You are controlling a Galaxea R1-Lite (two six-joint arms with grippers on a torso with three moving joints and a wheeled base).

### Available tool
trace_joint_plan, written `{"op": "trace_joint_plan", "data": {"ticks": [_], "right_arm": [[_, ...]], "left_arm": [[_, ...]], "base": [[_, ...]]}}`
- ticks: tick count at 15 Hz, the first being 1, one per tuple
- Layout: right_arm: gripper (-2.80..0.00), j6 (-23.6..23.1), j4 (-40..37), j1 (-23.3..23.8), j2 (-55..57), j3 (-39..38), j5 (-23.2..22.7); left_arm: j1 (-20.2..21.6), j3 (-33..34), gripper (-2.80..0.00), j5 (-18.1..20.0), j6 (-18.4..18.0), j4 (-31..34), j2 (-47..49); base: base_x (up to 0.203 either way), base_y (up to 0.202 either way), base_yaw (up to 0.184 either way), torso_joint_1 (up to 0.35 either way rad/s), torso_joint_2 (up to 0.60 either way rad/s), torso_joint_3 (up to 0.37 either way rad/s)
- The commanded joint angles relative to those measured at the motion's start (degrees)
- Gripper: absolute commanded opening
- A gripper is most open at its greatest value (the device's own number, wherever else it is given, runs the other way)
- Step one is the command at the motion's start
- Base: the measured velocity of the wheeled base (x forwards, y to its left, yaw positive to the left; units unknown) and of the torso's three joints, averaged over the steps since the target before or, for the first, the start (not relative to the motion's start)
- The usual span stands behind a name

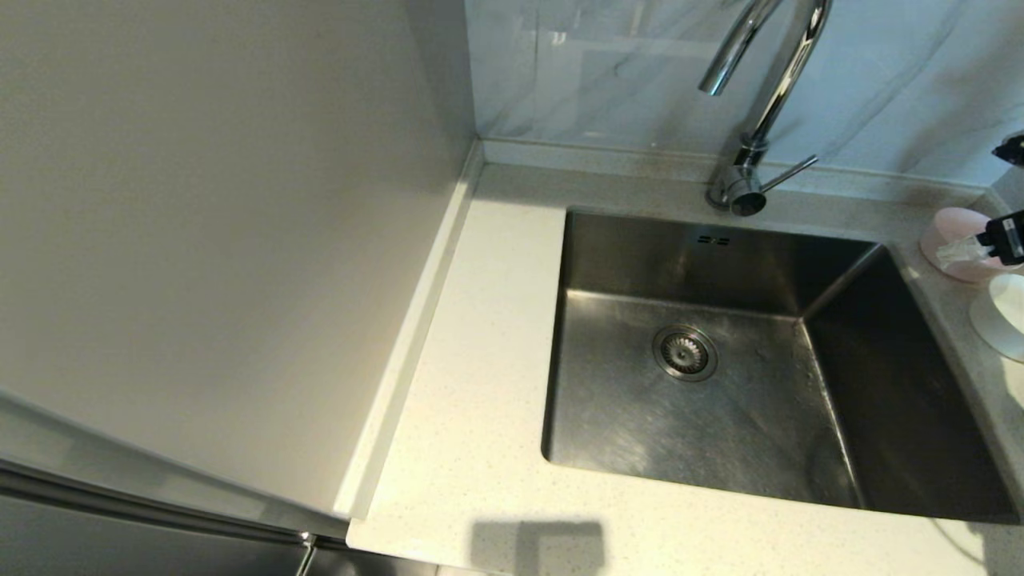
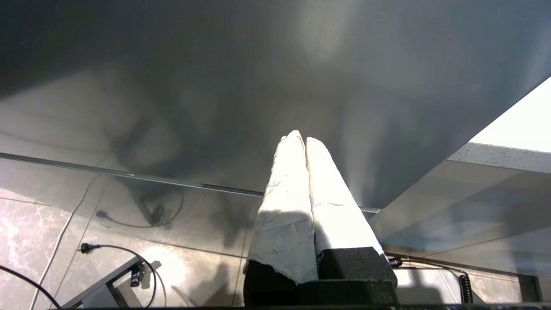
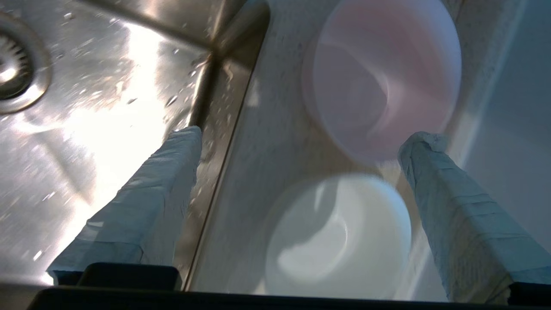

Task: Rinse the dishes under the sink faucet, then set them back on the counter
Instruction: Put a bowl into the sink

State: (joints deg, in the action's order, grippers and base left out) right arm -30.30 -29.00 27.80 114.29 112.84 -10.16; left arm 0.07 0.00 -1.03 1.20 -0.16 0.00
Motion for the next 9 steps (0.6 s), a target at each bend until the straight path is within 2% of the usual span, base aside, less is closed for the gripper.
{"op": "trace_joint_plan", "data": {"ticks": [1, 5, 9], "right_arm": [[0.00, -0.20, 3.47, -0.88, 5.00, 0.30, 0.29], [0.00, -0.20, 10.40, -1.70, 8.79, 0.57, 3.46], [0.00, -0.20, 10.98, -1.70, 10.26, 0.81, 4.36]], "left_arm": [[0.01, 0.00, -2.80, -0.02, 0.03, -0.02, -0.18], [0.01, 0.00, -2.80, -0.02, 0.03, -0.02, -0.18], [0.01, 0.00, -2.80, -0.02, 0.03, -0.02, -0.18]], "base": [[0.000, 0.000, 0.000, 0.000, 0.00, 0.000], [0.000, 0.000, 0.000, 0.000, 0.00, 0.000], [0.000, 0.000, 0.000, 0.000, 0.00, 0.000]]}}
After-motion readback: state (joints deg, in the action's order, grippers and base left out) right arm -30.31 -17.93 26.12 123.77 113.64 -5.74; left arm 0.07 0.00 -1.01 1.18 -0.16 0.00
